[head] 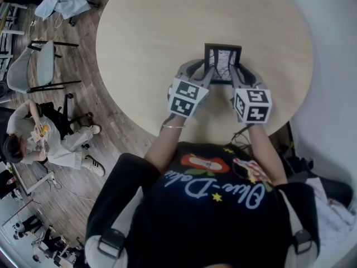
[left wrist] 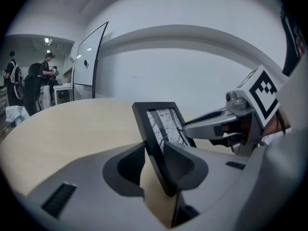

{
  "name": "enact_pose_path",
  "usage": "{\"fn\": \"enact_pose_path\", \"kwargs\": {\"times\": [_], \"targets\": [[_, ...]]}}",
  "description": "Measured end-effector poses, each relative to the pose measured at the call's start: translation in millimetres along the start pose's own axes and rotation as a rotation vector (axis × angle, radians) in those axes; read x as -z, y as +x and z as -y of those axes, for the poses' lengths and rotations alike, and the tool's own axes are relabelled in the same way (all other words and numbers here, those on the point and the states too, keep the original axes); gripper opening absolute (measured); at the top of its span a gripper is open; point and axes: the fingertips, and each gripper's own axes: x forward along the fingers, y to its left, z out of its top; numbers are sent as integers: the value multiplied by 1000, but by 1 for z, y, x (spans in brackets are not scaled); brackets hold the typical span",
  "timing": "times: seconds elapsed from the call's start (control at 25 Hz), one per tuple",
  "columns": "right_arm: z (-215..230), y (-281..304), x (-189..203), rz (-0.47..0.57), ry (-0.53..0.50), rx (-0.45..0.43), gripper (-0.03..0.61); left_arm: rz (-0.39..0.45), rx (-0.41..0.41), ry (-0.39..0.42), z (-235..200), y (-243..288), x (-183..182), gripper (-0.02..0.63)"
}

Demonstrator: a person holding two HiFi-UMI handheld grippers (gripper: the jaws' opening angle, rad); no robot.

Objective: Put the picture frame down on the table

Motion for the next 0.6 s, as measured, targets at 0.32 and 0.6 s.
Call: {"fn": "enact_pose_path", "kwargs": {"times": [0.32,0.6], "targets": [[4,11,5,-15,4,10,77,-22,-2,-51,-5,9,7,106],[6,22,11,-43,19,12,77,-50,-22,-55,-11,17,12,107]]}}
